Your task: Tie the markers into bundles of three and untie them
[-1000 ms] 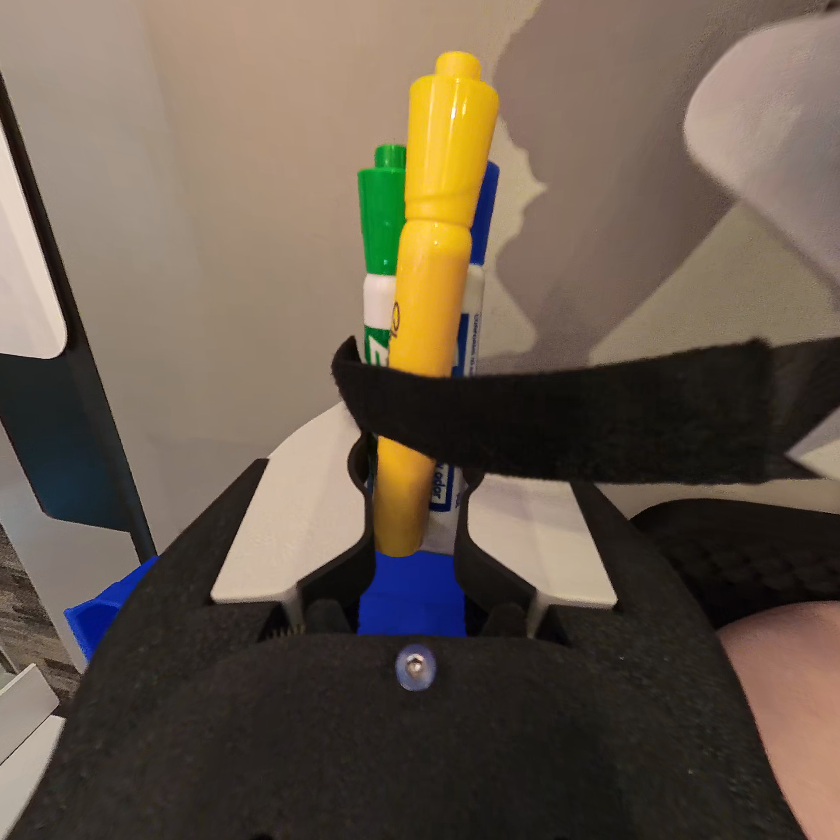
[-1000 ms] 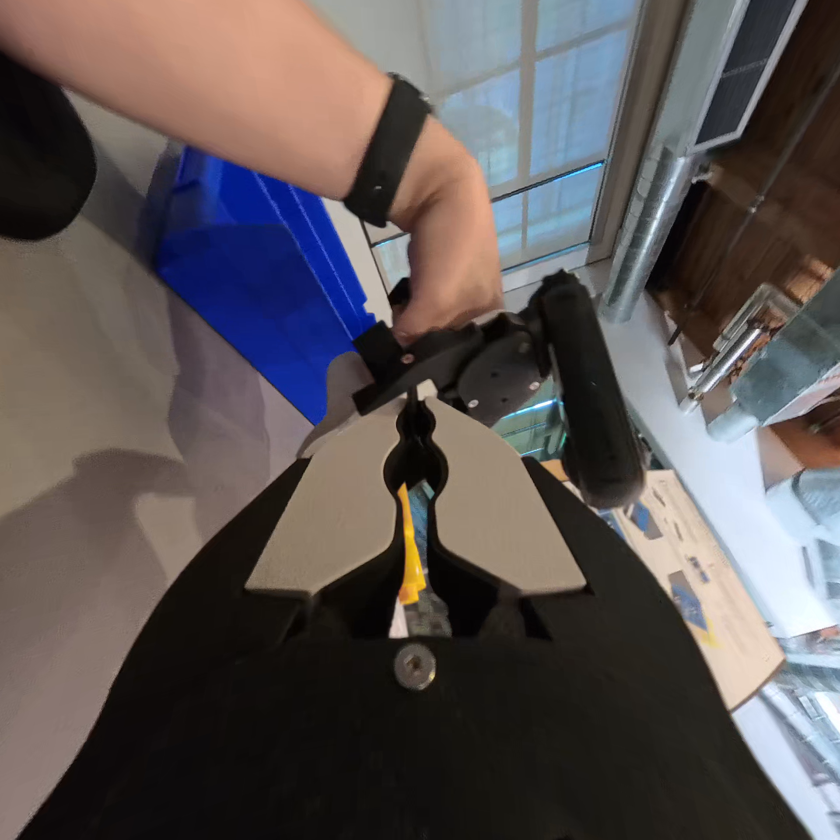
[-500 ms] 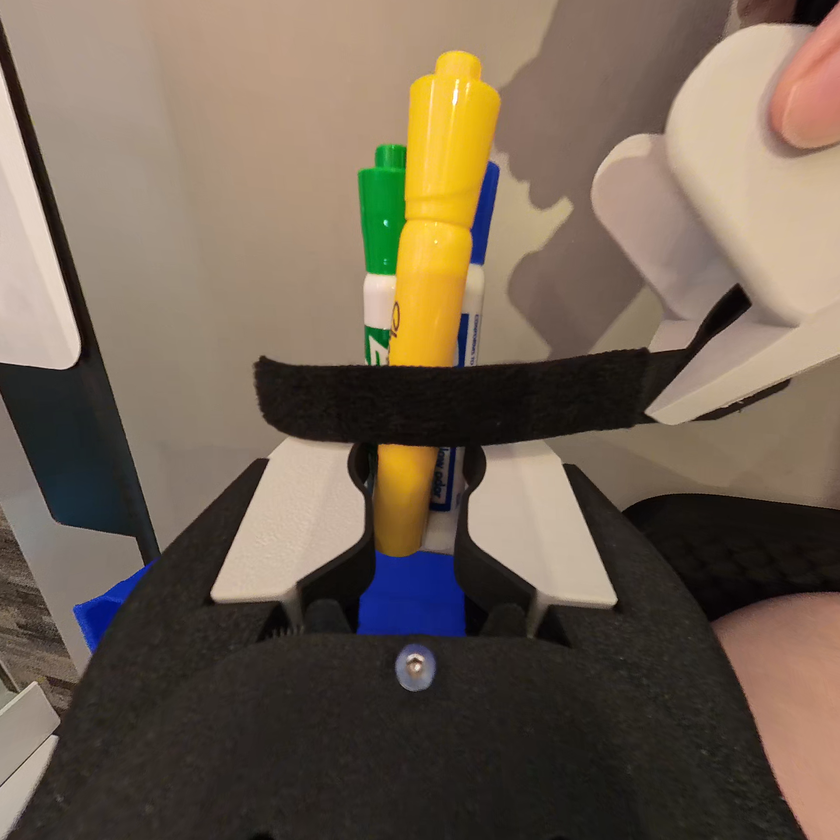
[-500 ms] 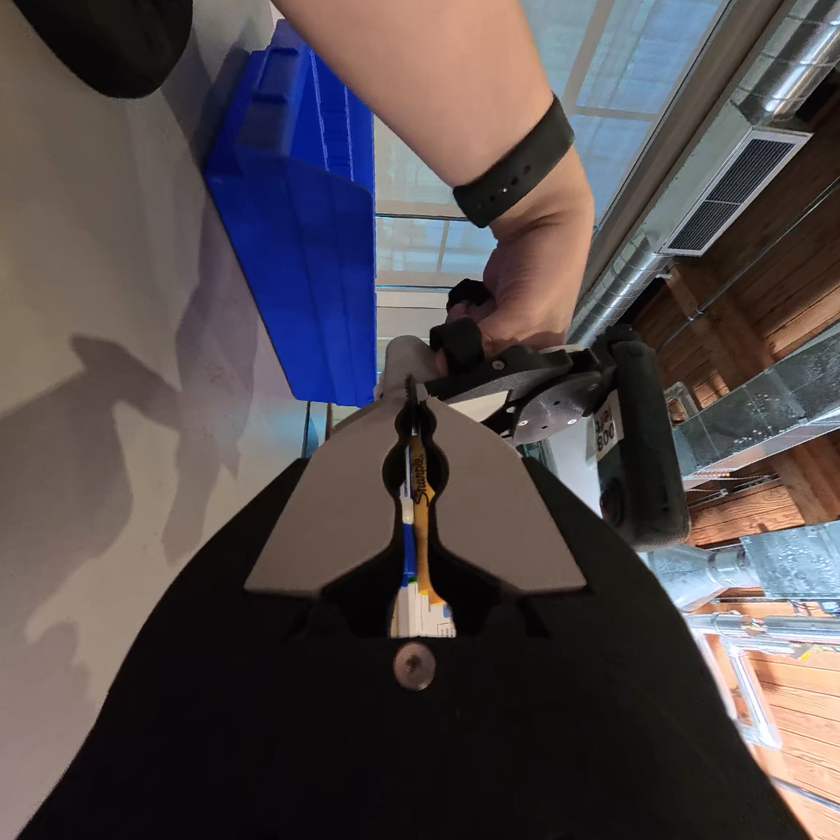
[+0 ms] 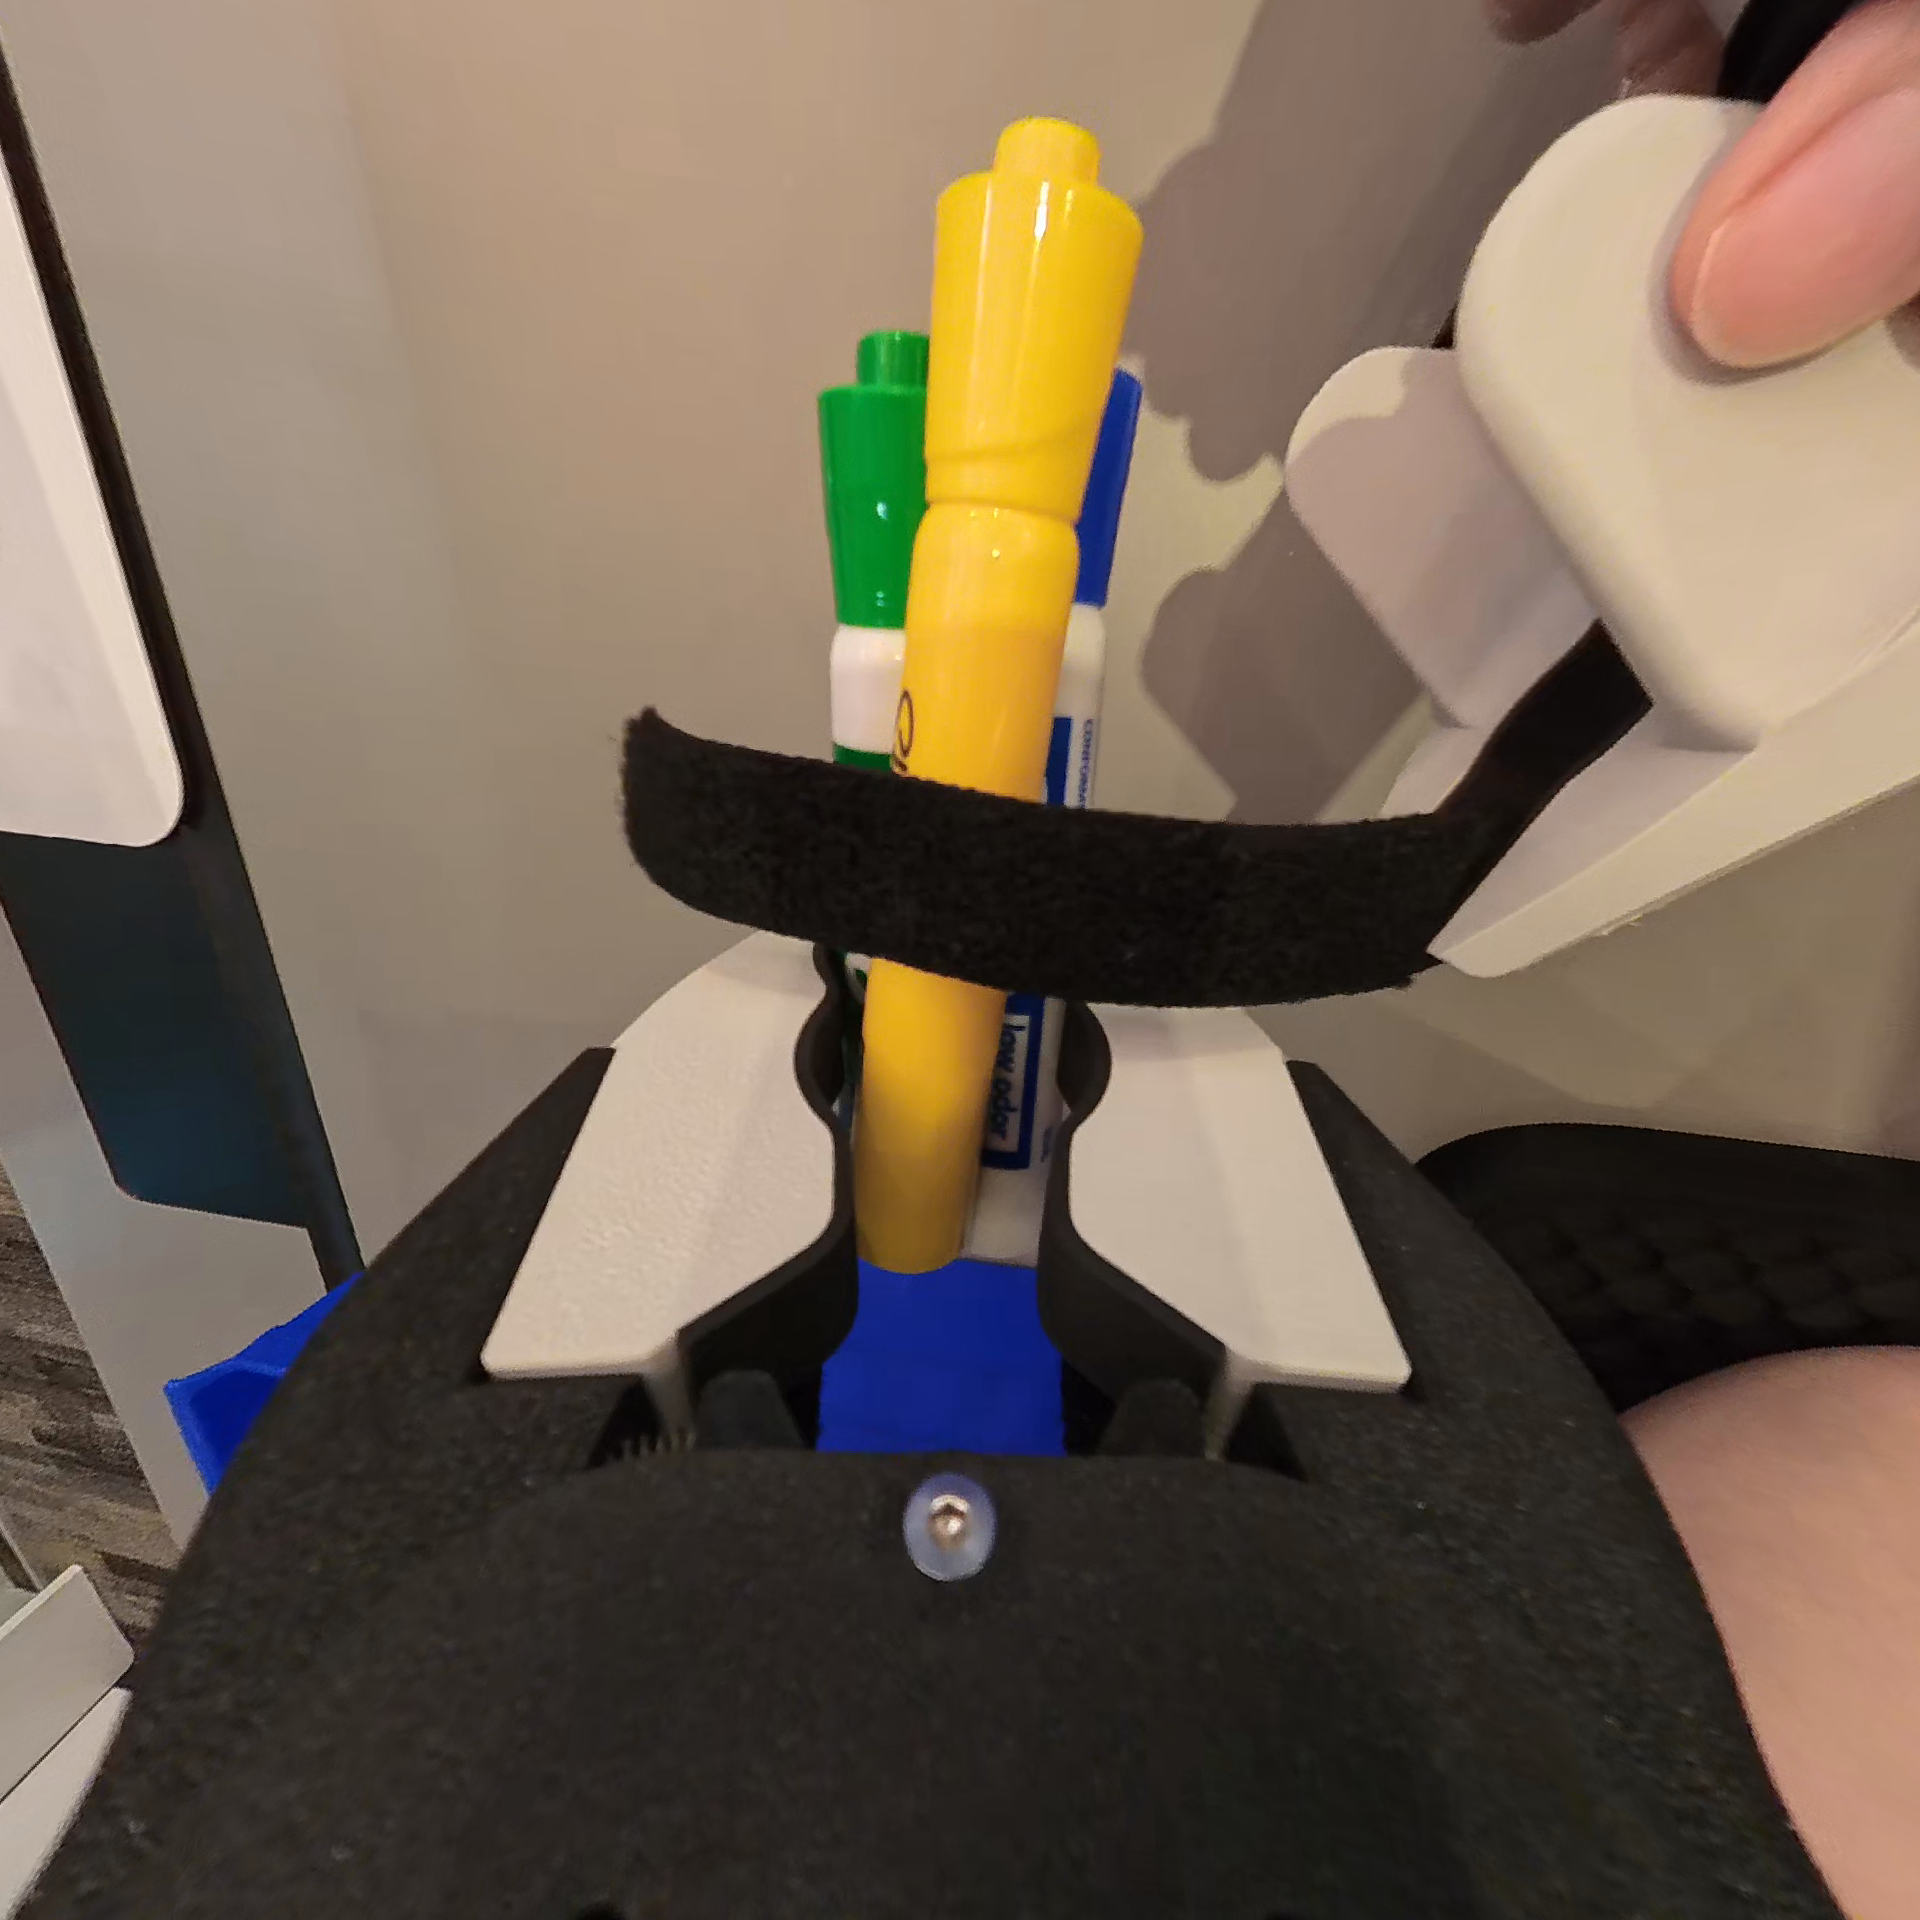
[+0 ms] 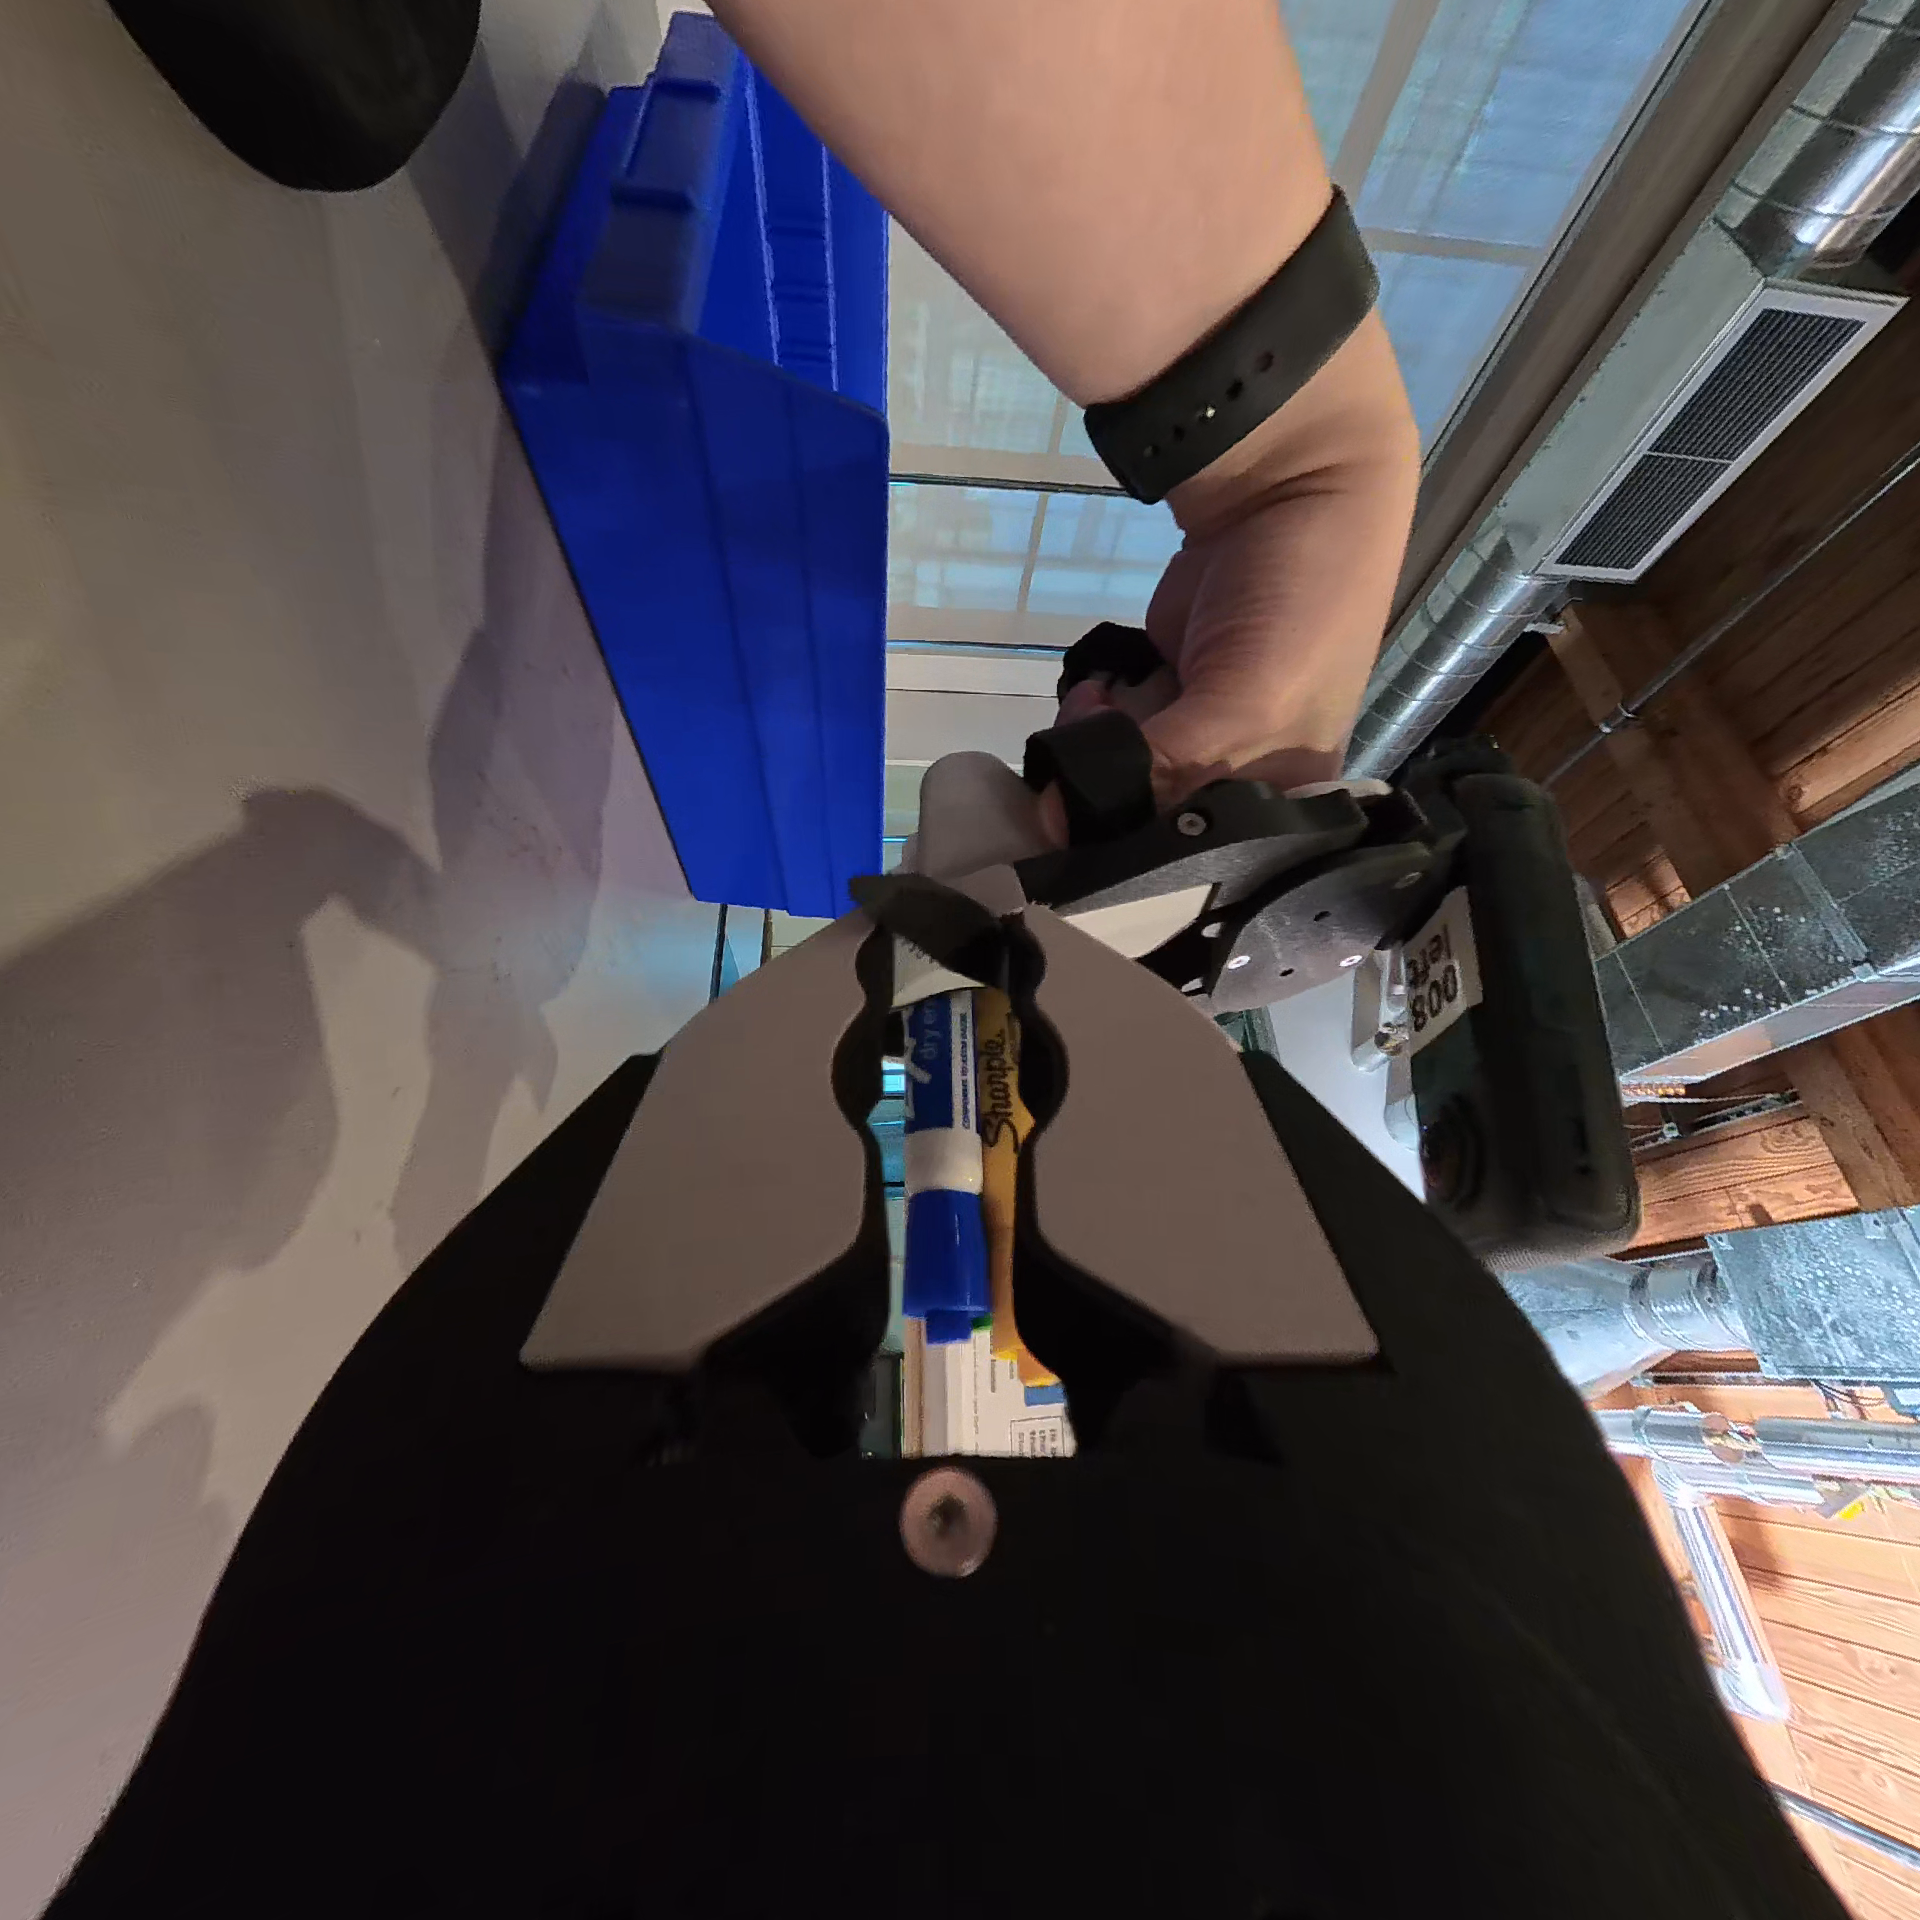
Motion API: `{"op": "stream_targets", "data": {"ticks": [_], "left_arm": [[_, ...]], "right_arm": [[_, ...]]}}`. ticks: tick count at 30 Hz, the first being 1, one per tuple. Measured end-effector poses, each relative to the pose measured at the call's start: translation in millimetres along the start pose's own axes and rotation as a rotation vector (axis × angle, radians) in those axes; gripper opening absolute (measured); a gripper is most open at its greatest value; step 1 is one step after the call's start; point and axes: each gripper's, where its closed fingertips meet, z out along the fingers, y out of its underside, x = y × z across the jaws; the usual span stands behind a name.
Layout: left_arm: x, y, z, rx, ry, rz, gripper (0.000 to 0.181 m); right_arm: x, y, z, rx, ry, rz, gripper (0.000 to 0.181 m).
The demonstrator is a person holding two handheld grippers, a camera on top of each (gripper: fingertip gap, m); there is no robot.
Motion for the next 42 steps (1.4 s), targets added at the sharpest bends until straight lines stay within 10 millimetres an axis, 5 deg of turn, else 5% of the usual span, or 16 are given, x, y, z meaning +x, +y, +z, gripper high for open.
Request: {"op": "stream_targets", "data": {"ticks": [21,42], "left_arm": [[4,2,0,-0.009,0.019,-0.002,0.038],[11,7,7,-0.039,0.081,-0.021,0.038]], "right_arm": [[-6,7,3,-0.028,-0.029,0.031,0.043],[-15,19,2,-0.05,-0.114,0.155,0.045]]}}
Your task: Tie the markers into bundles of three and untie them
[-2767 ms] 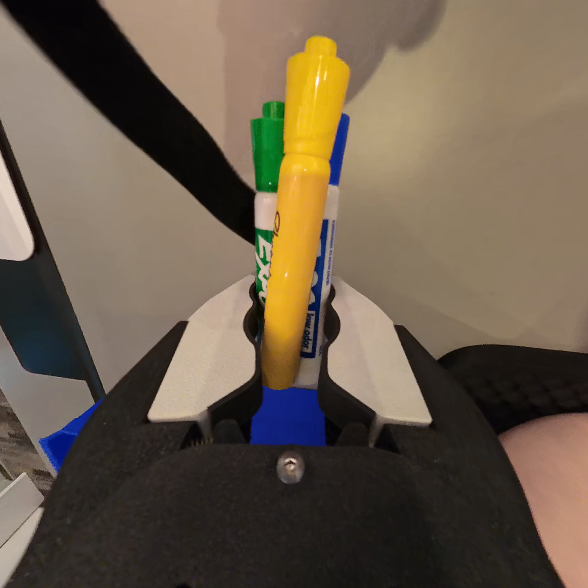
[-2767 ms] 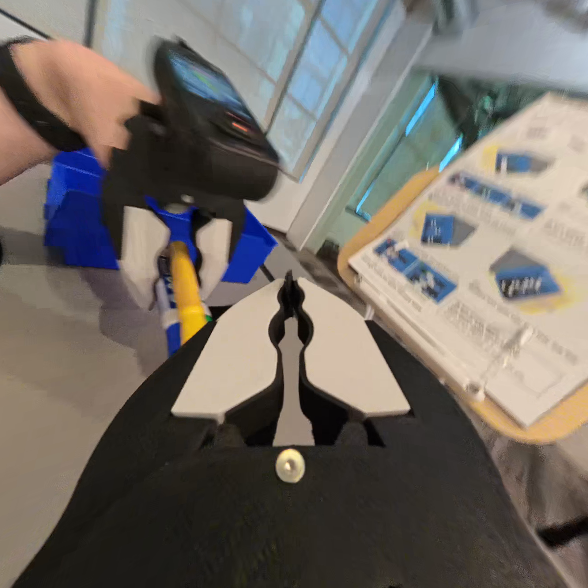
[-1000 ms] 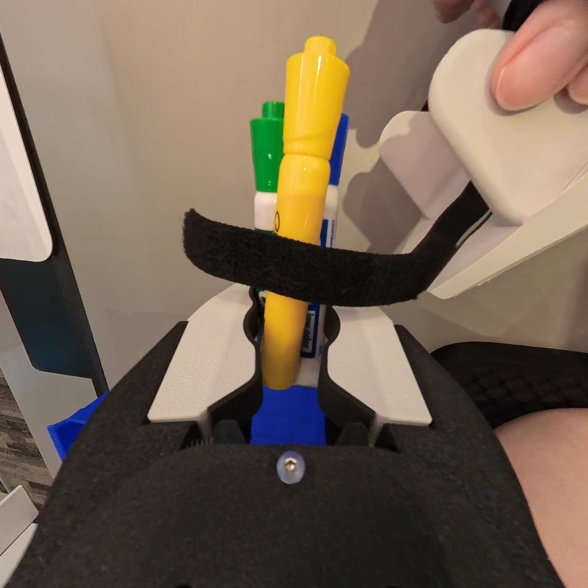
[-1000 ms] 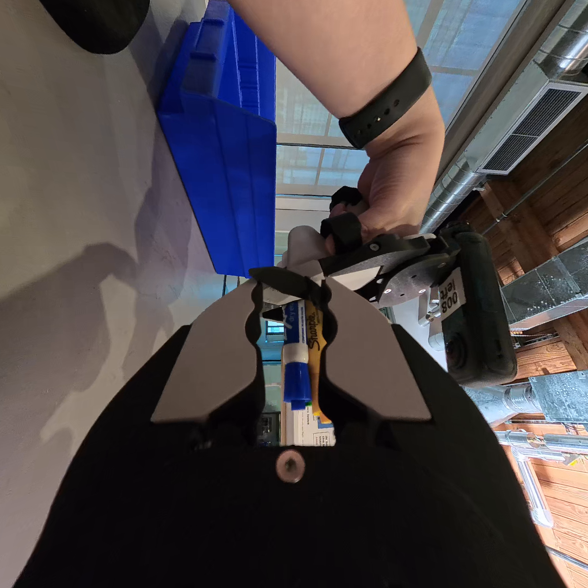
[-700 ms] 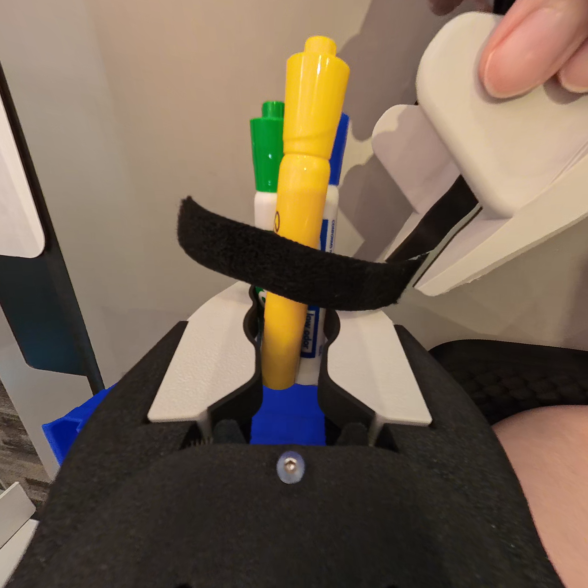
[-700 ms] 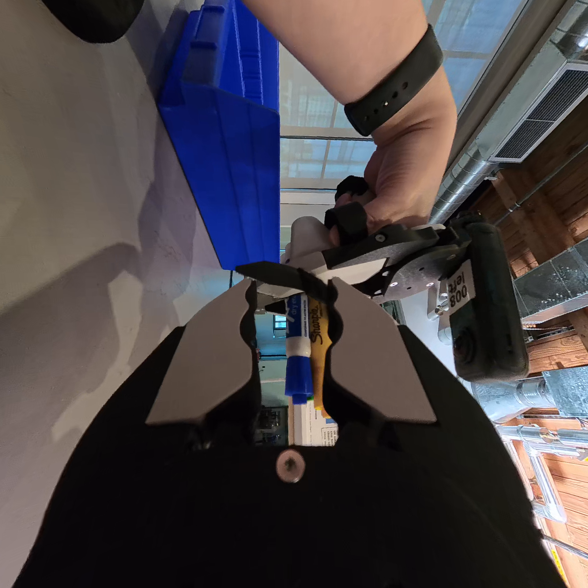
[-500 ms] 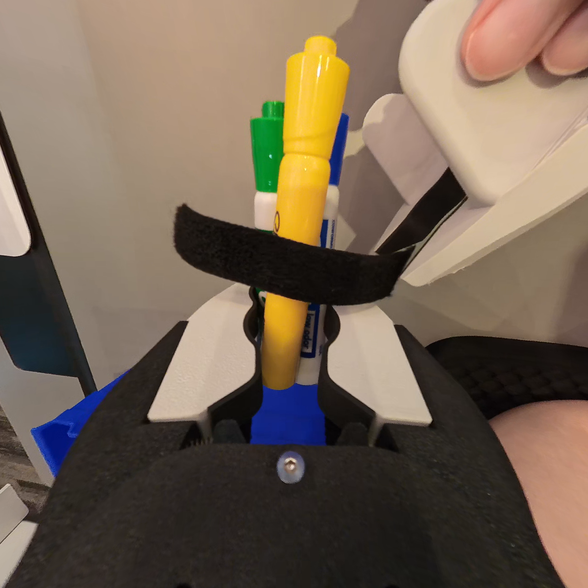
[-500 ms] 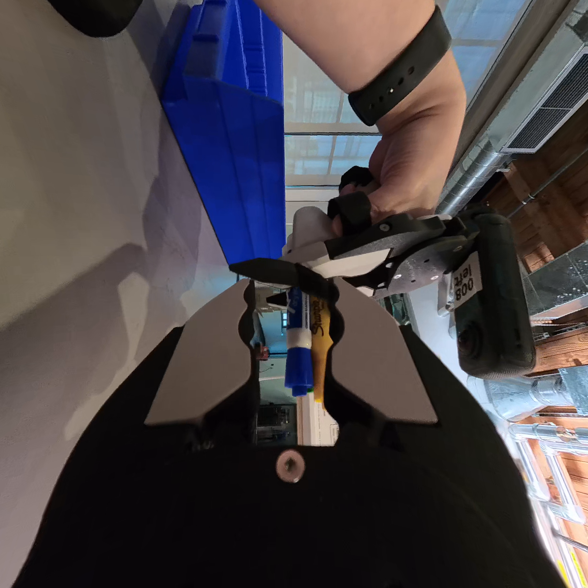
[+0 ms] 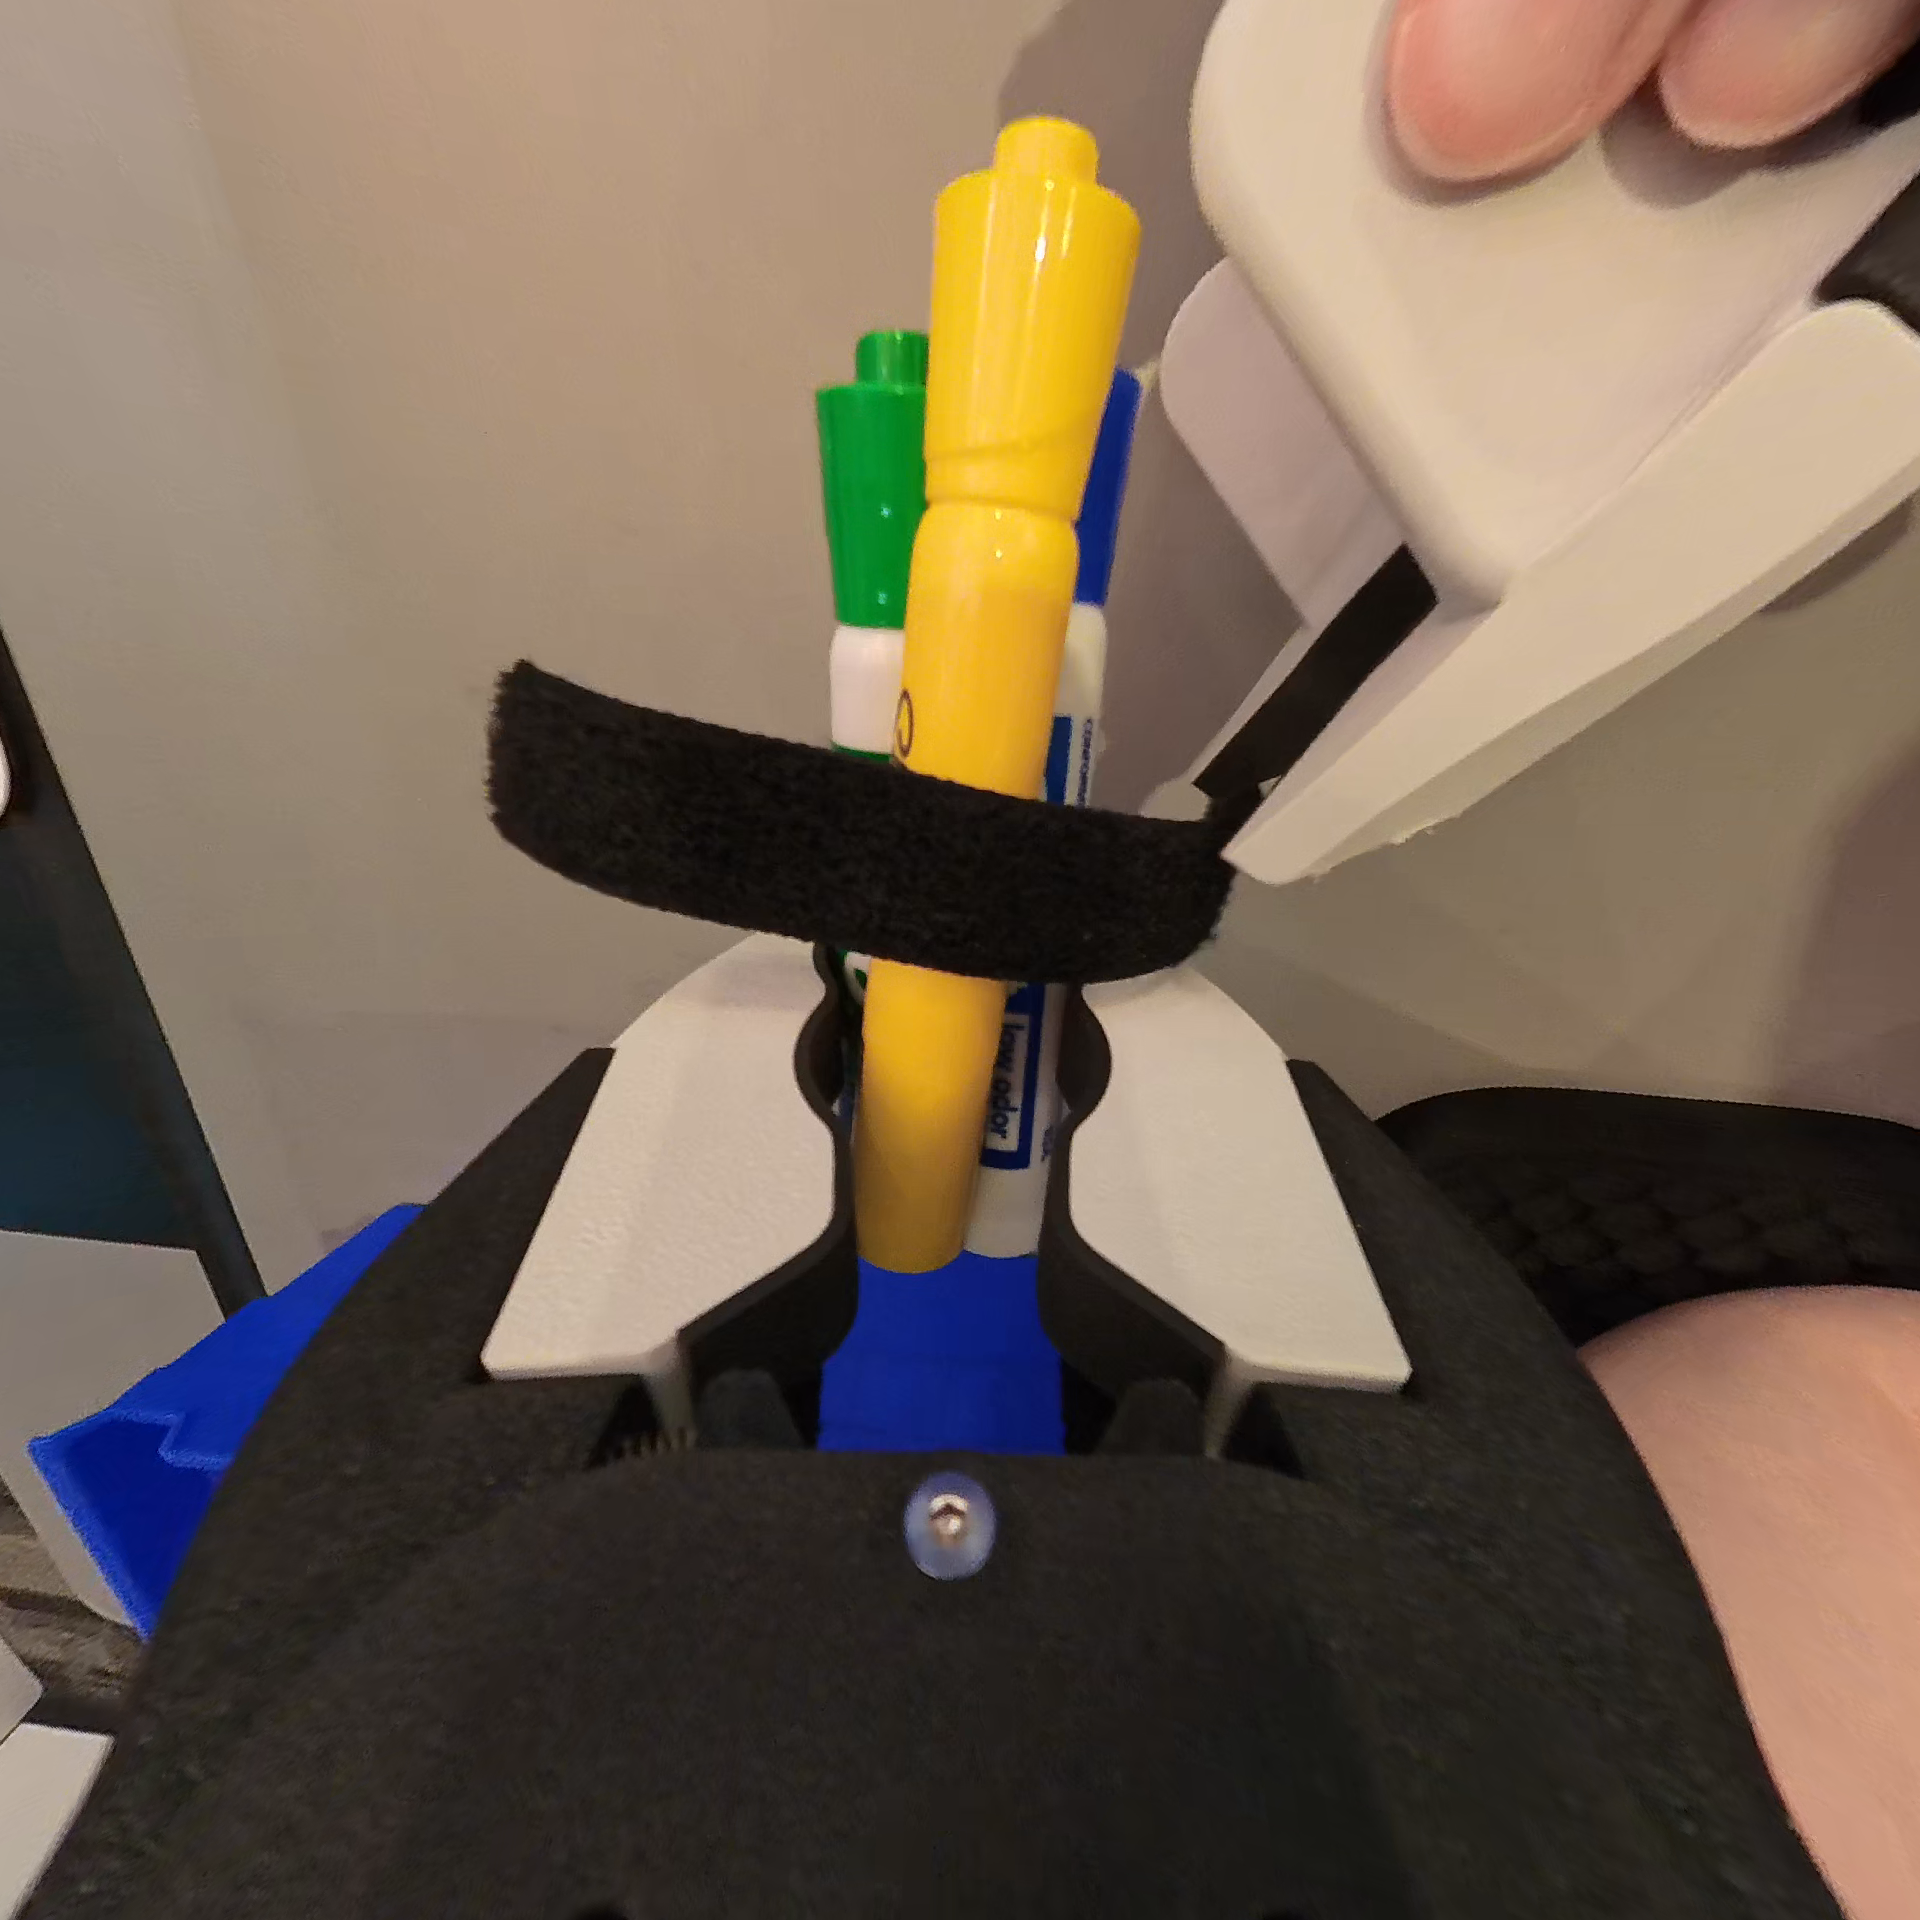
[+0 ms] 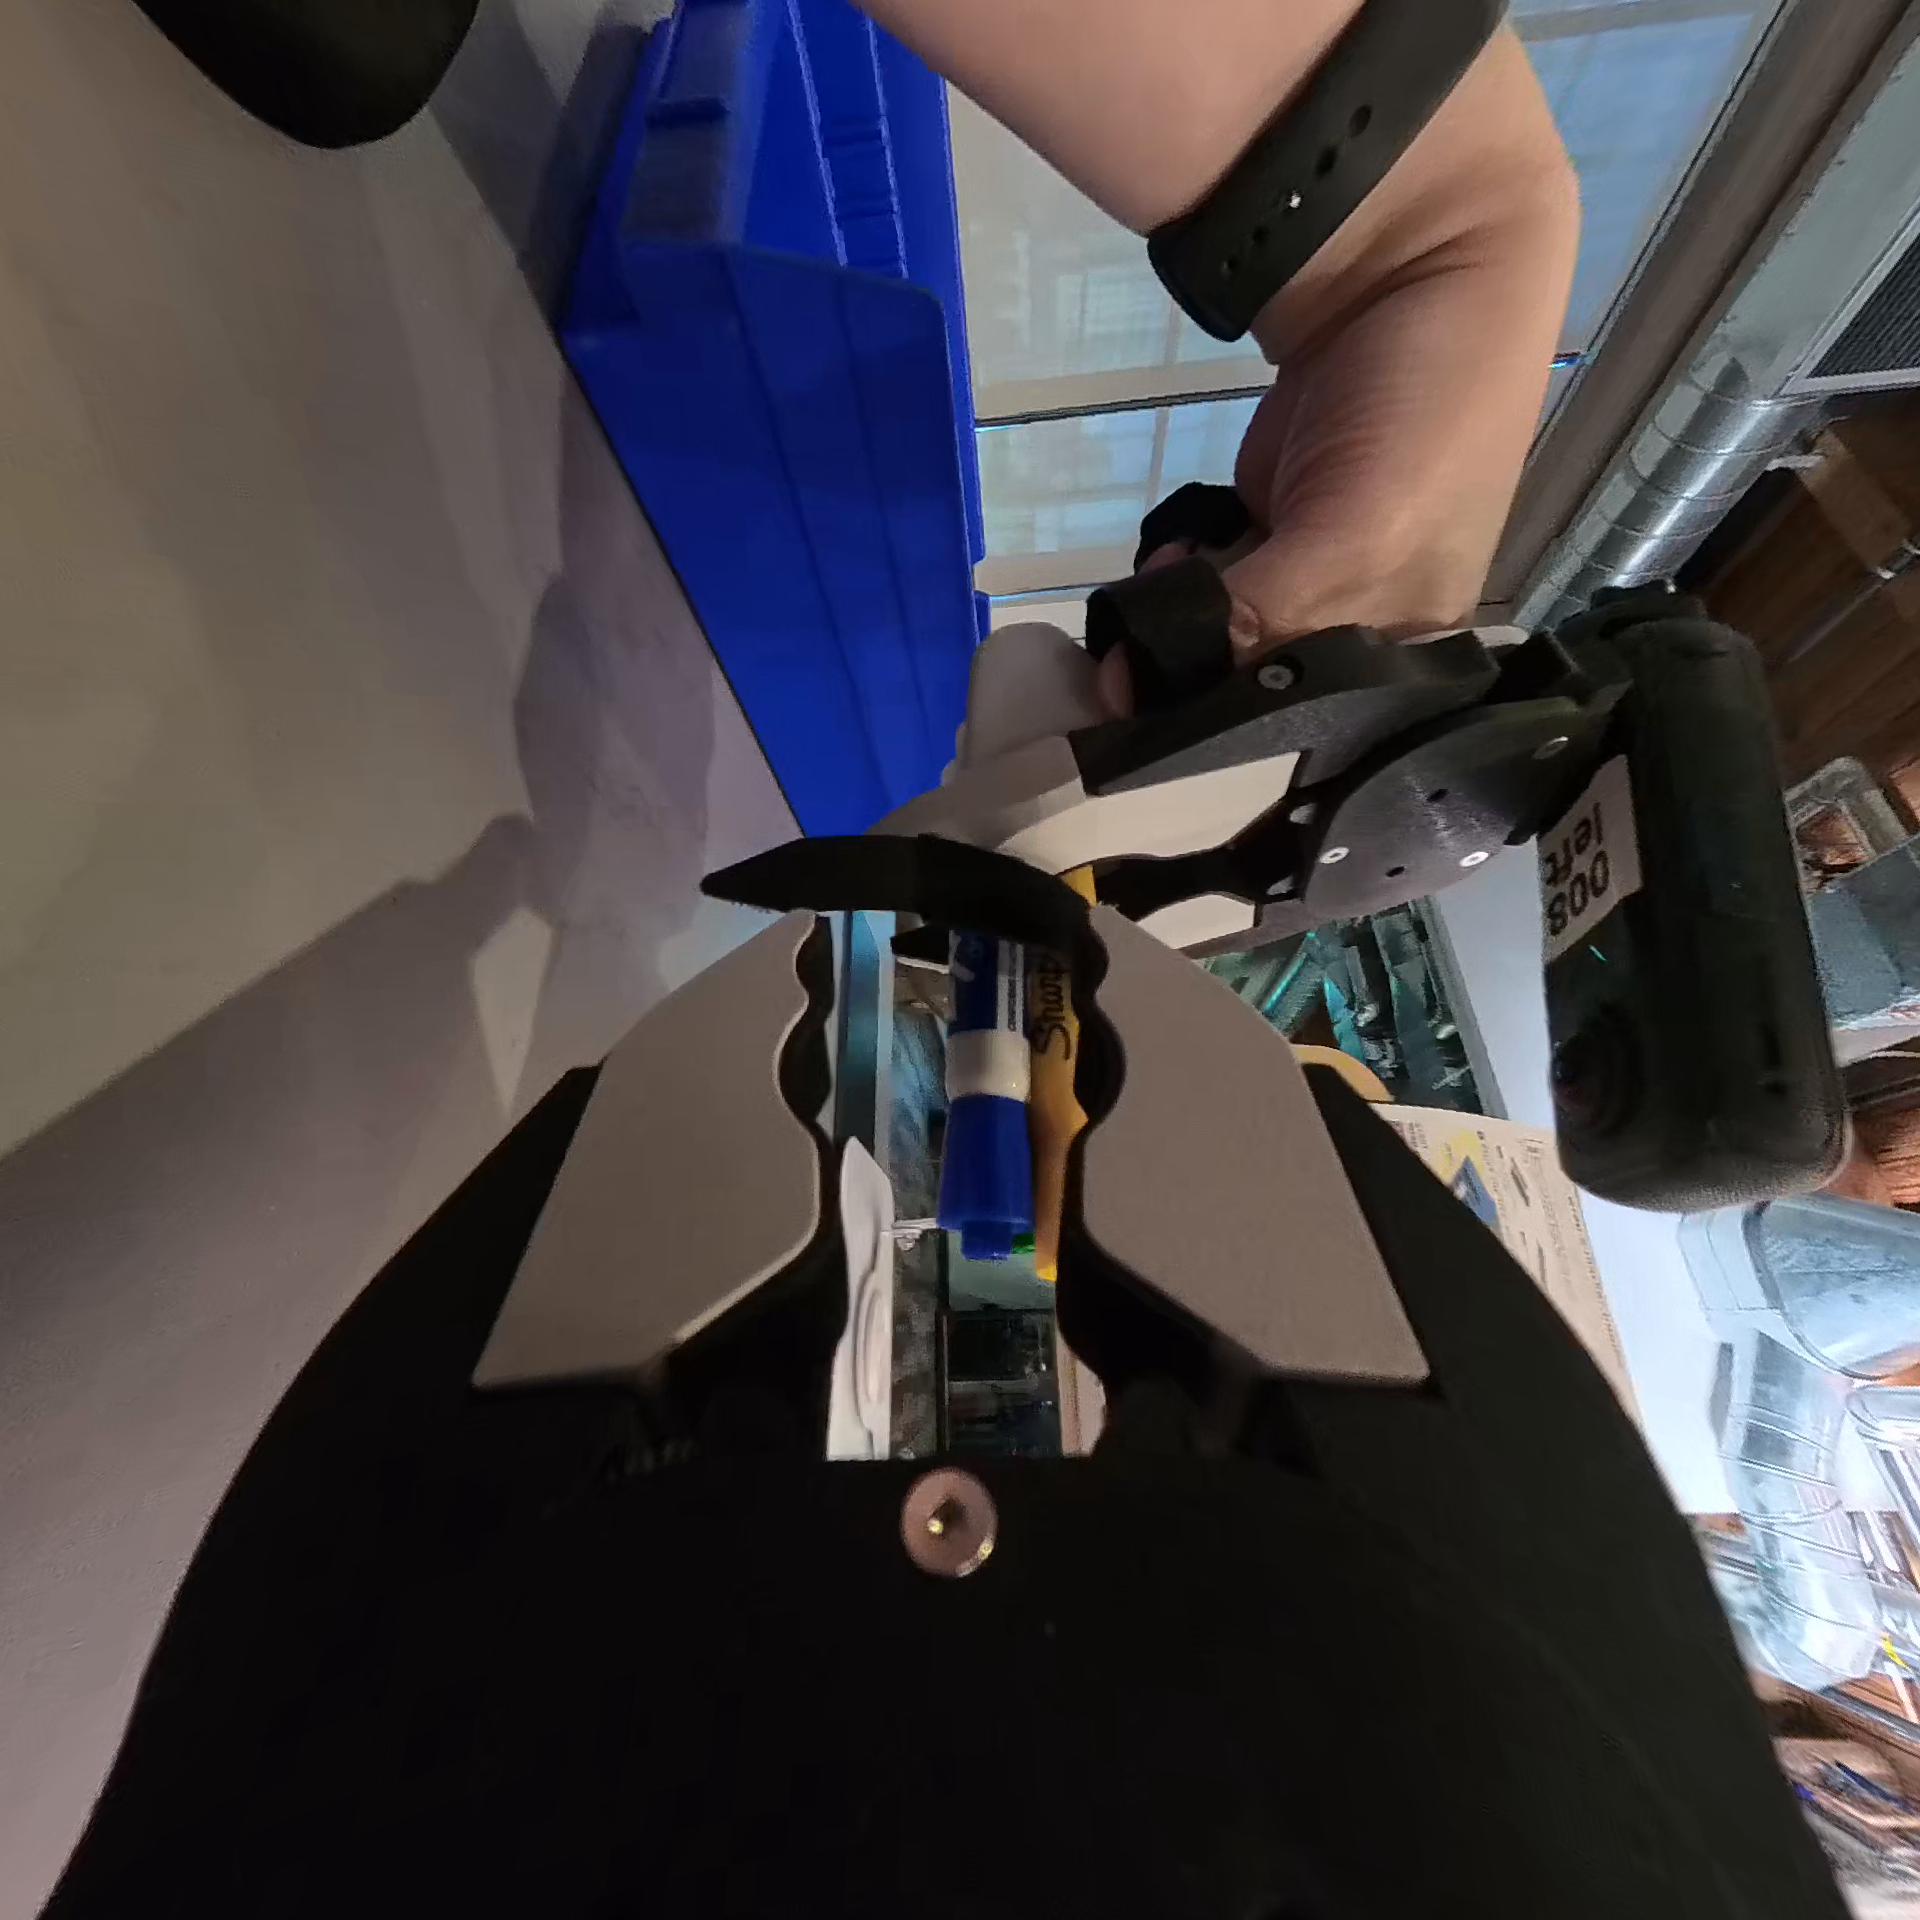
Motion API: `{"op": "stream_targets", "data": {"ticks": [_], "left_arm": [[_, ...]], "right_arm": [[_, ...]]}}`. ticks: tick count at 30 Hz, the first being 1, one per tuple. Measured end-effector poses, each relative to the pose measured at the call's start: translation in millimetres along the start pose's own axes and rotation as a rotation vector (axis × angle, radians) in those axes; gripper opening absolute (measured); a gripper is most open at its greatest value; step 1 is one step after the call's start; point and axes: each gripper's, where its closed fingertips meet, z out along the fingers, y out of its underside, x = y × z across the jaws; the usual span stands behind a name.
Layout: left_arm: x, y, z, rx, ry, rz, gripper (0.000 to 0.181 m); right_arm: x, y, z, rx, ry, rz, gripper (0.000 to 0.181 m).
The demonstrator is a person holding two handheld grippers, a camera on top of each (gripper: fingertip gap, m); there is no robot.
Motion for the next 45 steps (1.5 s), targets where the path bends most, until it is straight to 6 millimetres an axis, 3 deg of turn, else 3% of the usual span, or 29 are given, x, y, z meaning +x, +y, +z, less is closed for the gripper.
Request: {"op": "stream_targets", "data": {"ticks": [8,13,17,20,22,27,31,34,37,39,41,45], "left_arm": [[1,4,1,-0.004,0.019,-0.018,0.038],[1,3,7,-0.034,0.024,-0.015,0.038],[6,-4,7,-0.027,0.03,0.012,0.038],[9,-5,7,-0.035,0.029,0.032,0.038],[10,-6,7,-0.025,0.039,0.029,0.038],[7,-1,3,-0.017,0.036,0.01,0.038],[4,3,-1,-0.002,0.024,-0.004,0.038],[3,4,-1,-0.005,0.015,-0.002,0.038],[0,9,-2,-0.017,0.003,-0.021,0.038],[-1,13,-3,-0.022,0.002,-0.033,0.038],[-2,15,-3,-0.025,0.004,-0.042,0.038],[0,14,-2,-0.023,0.008,-0.035,0.038]], "right_arm": [[0,2,-3,-0.004,-0.057,0.075,0.045],[22,-6,-3,0.018,-0.108,0.345,0.042],[11,18,11,-0.149,-0.268,0.532,0.048],[5,16,9,-0.144,-0.307,0.544,0.043],[23,6,2,-0.062,-0.209,0.493,0.032],[46,-1,-11,-0.026,-0.136,0.448,0.035],[45,-11,-27,0.072,-0.176,0.444,0.035],[22,-23,-39,0.183,-0.327,0.537,0.031],[-32,-35,-50,0.223,-0.653,0.642,0.034],[-63,-29,-54,0.183,-0.777,0.614,0.037],[-80,-25,-56,0.172,-0.812,0.572,0.037],[-92,-5,-48,0.114,-0.733,0.41,0.028]]}}
